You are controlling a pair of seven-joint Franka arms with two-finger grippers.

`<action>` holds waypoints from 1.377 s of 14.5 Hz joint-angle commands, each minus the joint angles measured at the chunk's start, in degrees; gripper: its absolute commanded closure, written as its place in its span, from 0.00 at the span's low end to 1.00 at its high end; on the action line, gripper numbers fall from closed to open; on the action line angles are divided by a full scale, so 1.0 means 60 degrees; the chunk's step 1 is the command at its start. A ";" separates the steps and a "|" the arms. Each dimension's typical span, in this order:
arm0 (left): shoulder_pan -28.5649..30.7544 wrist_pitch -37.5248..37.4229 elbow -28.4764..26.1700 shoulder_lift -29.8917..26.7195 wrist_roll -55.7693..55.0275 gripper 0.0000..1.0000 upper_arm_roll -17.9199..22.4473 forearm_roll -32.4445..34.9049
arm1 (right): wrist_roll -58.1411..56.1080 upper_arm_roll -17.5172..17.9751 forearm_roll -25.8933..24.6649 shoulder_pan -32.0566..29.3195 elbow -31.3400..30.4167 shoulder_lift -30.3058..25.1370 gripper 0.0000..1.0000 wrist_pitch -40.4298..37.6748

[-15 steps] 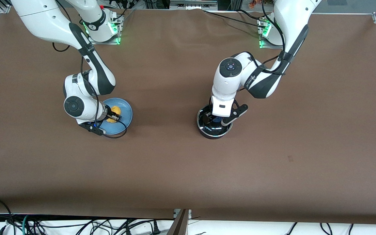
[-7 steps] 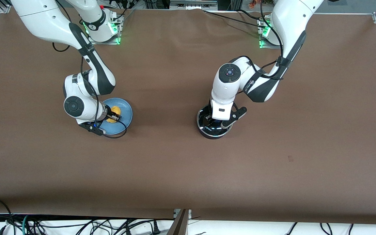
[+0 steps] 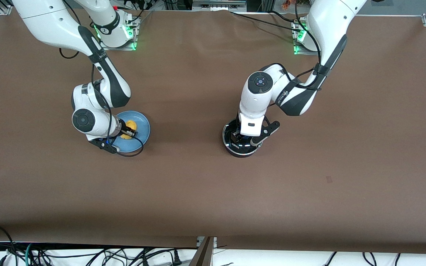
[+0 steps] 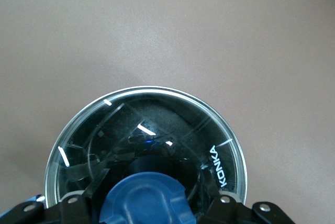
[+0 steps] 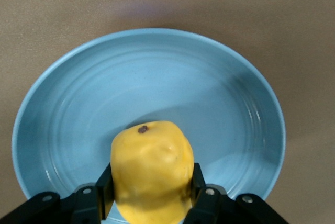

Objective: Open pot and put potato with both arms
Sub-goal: 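Close the right gripper on the potato while the left gripper grips the knob, then lift the lid off with the left gripper while the right gripper lifts the potato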

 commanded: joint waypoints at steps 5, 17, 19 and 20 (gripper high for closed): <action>-0.0041 -0.0239 0.0211 0.0075 -0.0112 0.44 0.0020 0.0306 | 0.0020 0.0011 -0.0108 -0.0031 -0.0098 -0.0094 0.60 0.0101; 0.0061 -0.0909 0.0546 0.0016 0.0296 0.67 0.0006 0.0306 | -0.0038 0.0084 -0.0108 -0.0002 0.0135 -0.0269 0.60 0.0057; 0.0265 -0.1861 0.1102 0.0016 0.1115 0.66 -0.0052 0.0131 | -0.0068 0.0331 -0.0035 0.0013 0.0442 -0.0313 0.60 0.0028; 0.0368 -0.2010 0.1206 -0.0013 0.1337 0.66 -0.0053 -0.0044 | 0.0005 0.0464 0.0009 0.0013 0.0618 -0.0328 0.60 -0.0103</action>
